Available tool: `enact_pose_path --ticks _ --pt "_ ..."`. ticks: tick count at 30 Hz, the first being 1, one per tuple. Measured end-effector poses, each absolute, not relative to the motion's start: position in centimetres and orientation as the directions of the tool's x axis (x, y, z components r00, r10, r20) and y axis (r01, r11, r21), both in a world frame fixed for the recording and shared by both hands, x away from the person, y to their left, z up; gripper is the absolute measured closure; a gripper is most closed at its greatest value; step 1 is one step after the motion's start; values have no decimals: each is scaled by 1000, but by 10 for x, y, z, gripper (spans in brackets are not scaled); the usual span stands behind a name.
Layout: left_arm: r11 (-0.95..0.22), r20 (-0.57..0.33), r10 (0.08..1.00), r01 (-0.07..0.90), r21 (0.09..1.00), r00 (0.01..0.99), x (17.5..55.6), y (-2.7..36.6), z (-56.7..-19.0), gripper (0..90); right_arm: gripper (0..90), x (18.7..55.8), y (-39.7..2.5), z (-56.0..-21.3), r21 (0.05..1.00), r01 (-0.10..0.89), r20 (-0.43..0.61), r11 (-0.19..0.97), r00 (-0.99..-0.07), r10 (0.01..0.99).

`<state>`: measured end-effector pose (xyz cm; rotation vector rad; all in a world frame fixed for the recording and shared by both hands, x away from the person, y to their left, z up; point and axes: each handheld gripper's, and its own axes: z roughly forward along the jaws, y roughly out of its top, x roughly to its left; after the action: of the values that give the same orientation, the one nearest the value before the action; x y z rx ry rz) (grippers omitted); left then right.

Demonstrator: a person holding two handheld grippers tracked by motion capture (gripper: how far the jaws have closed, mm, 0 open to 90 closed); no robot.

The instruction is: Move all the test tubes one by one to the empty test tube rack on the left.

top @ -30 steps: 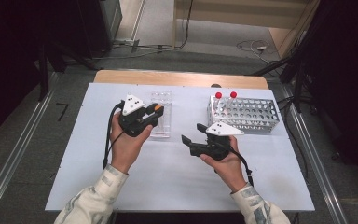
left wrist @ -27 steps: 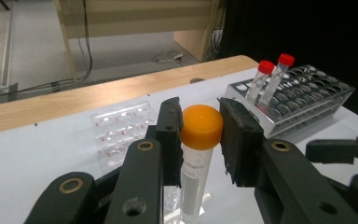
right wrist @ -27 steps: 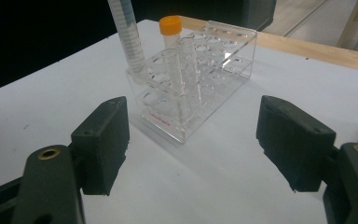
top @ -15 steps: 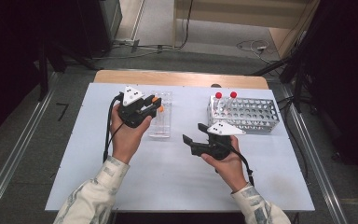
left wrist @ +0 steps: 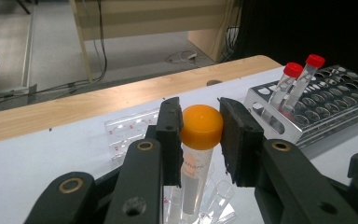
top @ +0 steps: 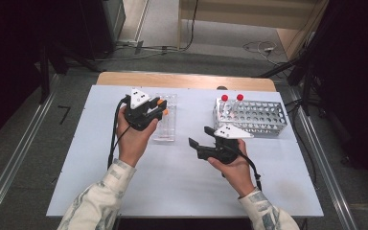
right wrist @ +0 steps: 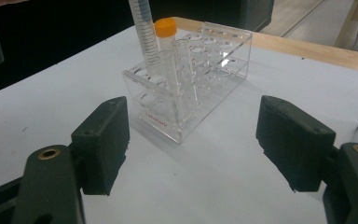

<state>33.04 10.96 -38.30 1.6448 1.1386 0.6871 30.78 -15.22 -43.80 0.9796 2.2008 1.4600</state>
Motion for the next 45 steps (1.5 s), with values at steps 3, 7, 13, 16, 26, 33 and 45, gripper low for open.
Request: enact_pose_path --ticks 3,7,13,16,26,33,45 --pt "-82 -76 914 365 928 399 331 109 -388 713 240 307 -152 -438 900 365 104 240 -712 694" --pt "-88 -78 913 379 921 402 331 107 -394 713 240 308 -153 -438 900 364 102 241 -711 695" --pt "-101 -72 915 398 912 398 331 104 -404 710 240 308 -153 -438 898 366 102 243 -712 694" --pt "-106 -71 916 409 906 395 331 104 -409 709 240 308 -153 -439 897 368 103 245 -712 694" --pt "-110 -72 915 418 902 397 330 102 -416 625 241 308 -152 -440 894 373 104 247 -711 695" --pt "-58 -108 918 398 916 382 322 106 -412 477 241 311 -157 -438 898 372 103 234 -696 711" --pt "3 -192 895 427 904 402 299 118 -418 286 240 327 -180 -434 907 373 89 194 -622 778"
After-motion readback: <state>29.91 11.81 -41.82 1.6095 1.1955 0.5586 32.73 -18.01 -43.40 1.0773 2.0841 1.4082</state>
